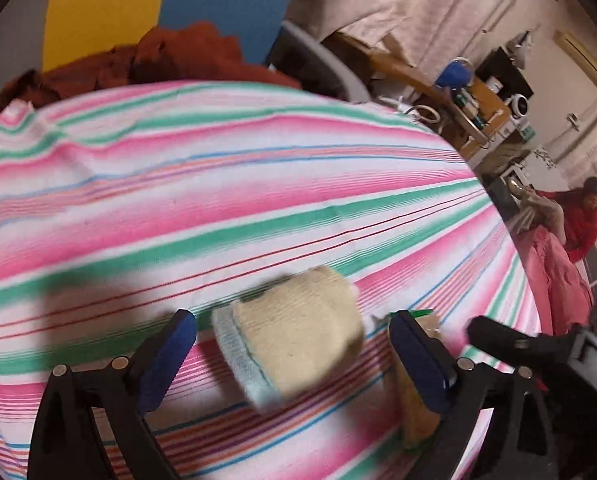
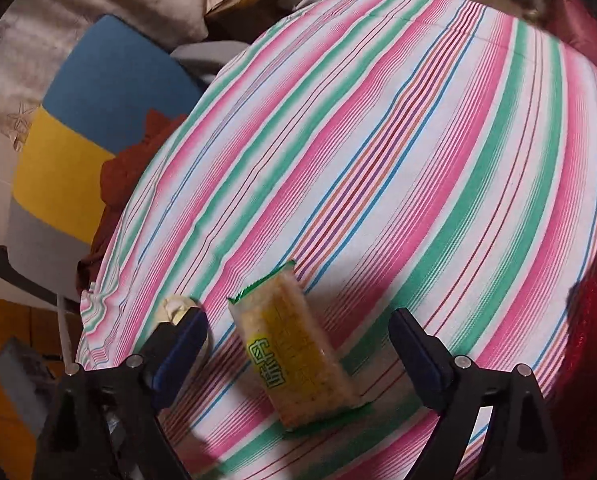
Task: Organize objects
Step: 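Grasp the second cracker packet with the right tool while the left tool grasps the white sock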
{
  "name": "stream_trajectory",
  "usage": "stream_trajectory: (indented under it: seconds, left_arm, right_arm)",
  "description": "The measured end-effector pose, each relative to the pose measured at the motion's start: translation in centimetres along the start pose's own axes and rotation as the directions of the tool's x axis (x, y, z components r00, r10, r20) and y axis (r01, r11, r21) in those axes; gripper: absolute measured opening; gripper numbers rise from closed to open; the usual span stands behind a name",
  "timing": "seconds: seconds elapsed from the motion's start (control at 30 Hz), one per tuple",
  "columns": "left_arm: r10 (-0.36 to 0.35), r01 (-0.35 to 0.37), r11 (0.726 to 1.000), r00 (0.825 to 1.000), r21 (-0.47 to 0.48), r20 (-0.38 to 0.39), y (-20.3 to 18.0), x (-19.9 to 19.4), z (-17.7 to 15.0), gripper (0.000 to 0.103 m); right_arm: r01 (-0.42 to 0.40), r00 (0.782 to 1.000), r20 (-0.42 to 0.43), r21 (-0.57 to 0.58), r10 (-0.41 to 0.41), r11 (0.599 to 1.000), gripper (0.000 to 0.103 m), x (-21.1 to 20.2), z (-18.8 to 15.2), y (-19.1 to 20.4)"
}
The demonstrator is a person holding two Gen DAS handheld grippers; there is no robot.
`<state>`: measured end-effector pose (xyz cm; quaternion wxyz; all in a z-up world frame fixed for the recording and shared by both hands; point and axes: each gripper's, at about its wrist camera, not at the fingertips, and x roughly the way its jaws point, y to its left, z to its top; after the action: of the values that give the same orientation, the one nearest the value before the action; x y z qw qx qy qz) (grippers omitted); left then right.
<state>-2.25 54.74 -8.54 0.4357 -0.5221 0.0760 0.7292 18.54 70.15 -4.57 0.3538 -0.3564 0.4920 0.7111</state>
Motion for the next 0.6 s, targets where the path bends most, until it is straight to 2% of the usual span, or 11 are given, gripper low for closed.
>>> stream_trajectory:
  seconds: [0.03, 0.1, 0.23, 0.33, 0.4, 0.6]
  left_arm:
    - [0.020, -0.020, 1.000, 1.000, -0.004, -0.014, 0.3, 0.5, -0.1, 0.094]
    - [0.034, -0.034, 0.999, 0.999, 0.023, 0.010, 0.1, 0.5, -0.2, 0.093]
    - [0.014, -0.013, 0.999, 1.000, 0.050, -0.007, 0.4, 0.6, -0.2, 0.092]
    - [0.000, 0.001, 1.000, 1.000, 0.031, -0.012, 0.9, -0.1, -0.1, 0.079]
    - [-0.012, 0.012, 1.000, 1.000, 0.028, -0.019, 1.7, -0.7, -0.3, 0.074]
    - [0.045, -0.046, 0.998, 0.999, 0.041, 0.017, 4.3, -3.7, -2.7, 0.073]
  right_arm:
    - [0.006, 1.000, 0.008, -0.003, -0.006, 1.000, 0.093, -0.1, 0.1, 0.0]
    - [0.016, 1.000, 0.002, -0.014, -0.016, 1.000, 0.093, -0.3, 0.1, -0.4]
    - [0.042, 0.998, -0.037, -0.056, -0.044, 0.998, 0.093, 1.9, -0.3, 1.1]
    - [0.070, 0.996, -0.050, -0.057, -0.073, 0.996, 0.093, 2.0, -0.7, 0.5]
    - [0.081, 0.995, -0.060, -0.068, -0.085, 0.994, 0.091, 2.2, -0.7, 0.7]
    - [0.131, 0.984, -0.086, -0.231, -0.154, 0.964, 0.089, 3.4, -1.6, 3.1]
